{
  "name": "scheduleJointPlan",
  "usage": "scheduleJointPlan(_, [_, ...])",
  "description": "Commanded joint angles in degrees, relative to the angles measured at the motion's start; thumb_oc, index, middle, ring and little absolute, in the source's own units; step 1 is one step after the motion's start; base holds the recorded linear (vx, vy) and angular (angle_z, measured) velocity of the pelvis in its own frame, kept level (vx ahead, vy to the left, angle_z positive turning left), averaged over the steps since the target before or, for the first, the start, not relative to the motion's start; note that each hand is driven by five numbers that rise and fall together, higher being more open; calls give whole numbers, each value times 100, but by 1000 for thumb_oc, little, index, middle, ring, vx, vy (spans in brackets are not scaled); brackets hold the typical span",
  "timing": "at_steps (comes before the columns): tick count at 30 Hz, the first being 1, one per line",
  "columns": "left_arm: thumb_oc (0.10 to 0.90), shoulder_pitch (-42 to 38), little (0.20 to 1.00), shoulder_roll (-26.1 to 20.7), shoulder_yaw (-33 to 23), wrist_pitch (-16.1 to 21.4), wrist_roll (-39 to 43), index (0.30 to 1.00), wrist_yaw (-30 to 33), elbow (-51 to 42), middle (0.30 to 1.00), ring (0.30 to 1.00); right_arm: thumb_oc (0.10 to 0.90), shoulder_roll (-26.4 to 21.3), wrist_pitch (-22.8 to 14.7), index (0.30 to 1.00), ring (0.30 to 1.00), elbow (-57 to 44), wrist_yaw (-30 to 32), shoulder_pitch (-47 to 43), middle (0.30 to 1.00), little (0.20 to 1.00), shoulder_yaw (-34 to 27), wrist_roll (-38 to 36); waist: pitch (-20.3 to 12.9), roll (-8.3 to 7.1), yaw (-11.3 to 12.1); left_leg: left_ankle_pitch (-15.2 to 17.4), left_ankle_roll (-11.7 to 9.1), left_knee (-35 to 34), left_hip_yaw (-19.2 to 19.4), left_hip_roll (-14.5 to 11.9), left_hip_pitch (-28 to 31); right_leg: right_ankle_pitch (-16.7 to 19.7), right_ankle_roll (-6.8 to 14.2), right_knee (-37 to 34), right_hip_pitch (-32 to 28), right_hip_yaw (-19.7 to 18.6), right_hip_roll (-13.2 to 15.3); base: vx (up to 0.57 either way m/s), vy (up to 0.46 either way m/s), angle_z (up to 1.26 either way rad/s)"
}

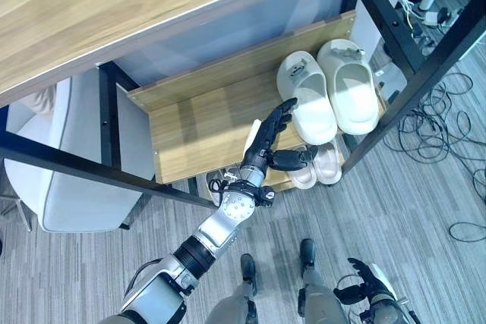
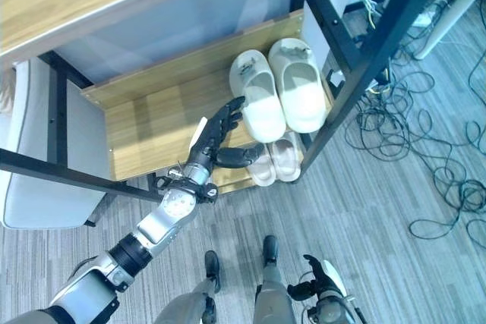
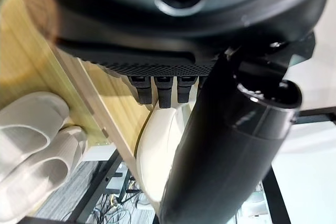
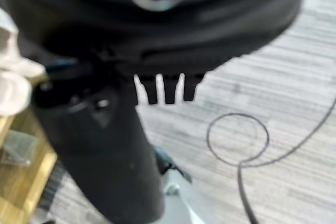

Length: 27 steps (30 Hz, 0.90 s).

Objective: Arrange the slippers neatly on the shoe rack.

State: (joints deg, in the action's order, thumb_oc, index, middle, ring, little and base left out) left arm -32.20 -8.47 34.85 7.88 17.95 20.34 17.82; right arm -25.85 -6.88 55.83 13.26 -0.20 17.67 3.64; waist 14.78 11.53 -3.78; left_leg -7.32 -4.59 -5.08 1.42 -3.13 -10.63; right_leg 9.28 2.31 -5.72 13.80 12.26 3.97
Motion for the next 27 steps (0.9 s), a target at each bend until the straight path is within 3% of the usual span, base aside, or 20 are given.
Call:
scheduleJointPlan(1, [800,-299,900,-132,-428,598,-46,900,-137,-488,900,900,800,134,-126,900,900,-53,-9,222,900,900,39,143,-310,-420,100,148,-244,8,-89,43,139,-1090,206,169,-546,126,29,-2,-25,29])
scheduleJointPlan(7, [800,229,900,-597,-680,603,162,900,-427,-1232,900,900,800,260,-68,900,900,55,-69,206,900,900,22,203,-489,-561,384,134,-291,8,-314,42,238,-1145,196,185,-829,454,56,-13,-25,26])
scheduleJointPlan(14, [800,1274,900,-1029,-895,476,333,900,-999,-1936,900,900,800,470,-12,900,900,191,-124,286,900,900,-83,258,-799,-752,797,79,-321,8,-747,141,296,-1122,219,113,-1273,1109,115,-10,-12,44])
scheduleJointPlan(27, [800,3291,900,-1647,-1375,232,42,900,-1758,-2066,900,900,800,820,112,900,900,798,-309,173,900,900,-44,376,-1179,-1022,1254,238,-161,8,-915,278,597,-1037,316,79,-1732,1325,224,-8,44,16])
